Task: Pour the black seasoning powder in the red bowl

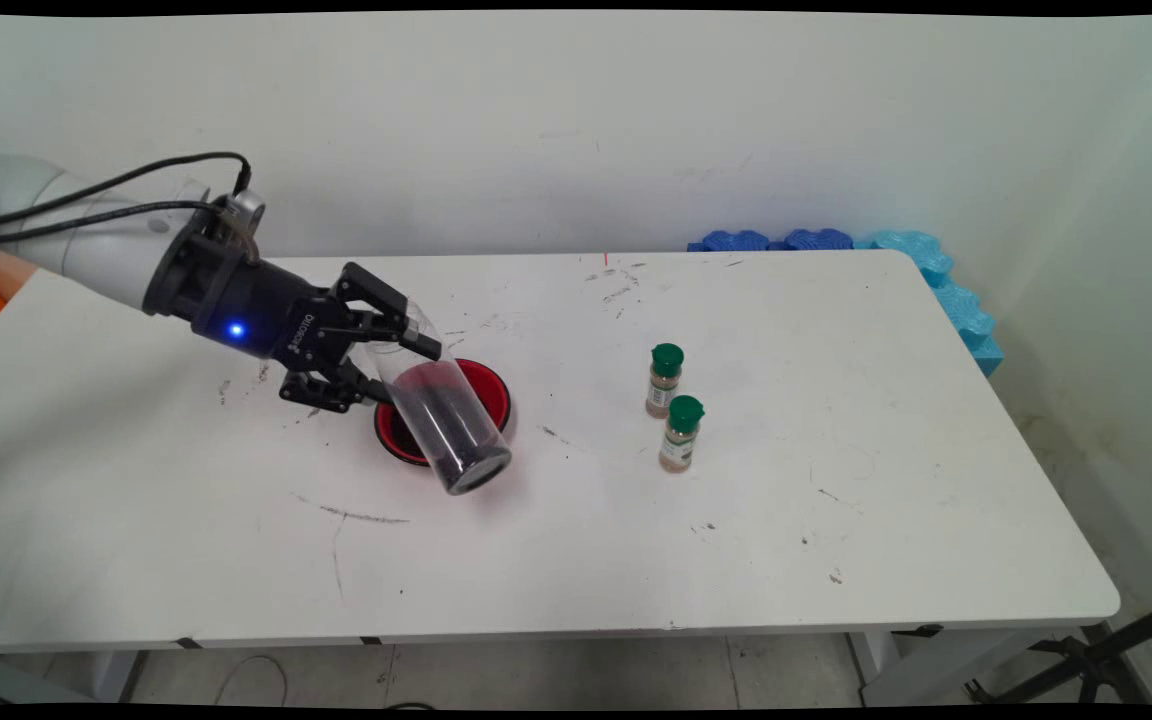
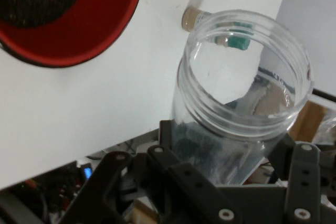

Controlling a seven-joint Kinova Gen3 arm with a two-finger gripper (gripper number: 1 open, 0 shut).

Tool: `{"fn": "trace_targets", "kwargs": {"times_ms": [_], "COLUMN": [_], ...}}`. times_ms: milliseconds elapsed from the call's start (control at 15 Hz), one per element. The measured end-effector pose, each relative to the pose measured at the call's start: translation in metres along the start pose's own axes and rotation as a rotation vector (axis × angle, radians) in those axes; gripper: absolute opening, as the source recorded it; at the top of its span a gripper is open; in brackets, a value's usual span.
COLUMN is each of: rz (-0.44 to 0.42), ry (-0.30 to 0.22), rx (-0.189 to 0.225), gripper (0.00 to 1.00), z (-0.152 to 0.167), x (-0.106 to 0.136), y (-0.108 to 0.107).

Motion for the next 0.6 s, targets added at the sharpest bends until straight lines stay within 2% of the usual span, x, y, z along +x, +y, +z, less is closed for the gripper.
{"fn": "trace_targets", "kwargs": {"times_ms": [600], "rz": [-0.319], "ry": [-0.004], "rx": [-0.066], "gripper": [0.0], "z": [0.008], "x": [0.003], "y": [-0.012]}}
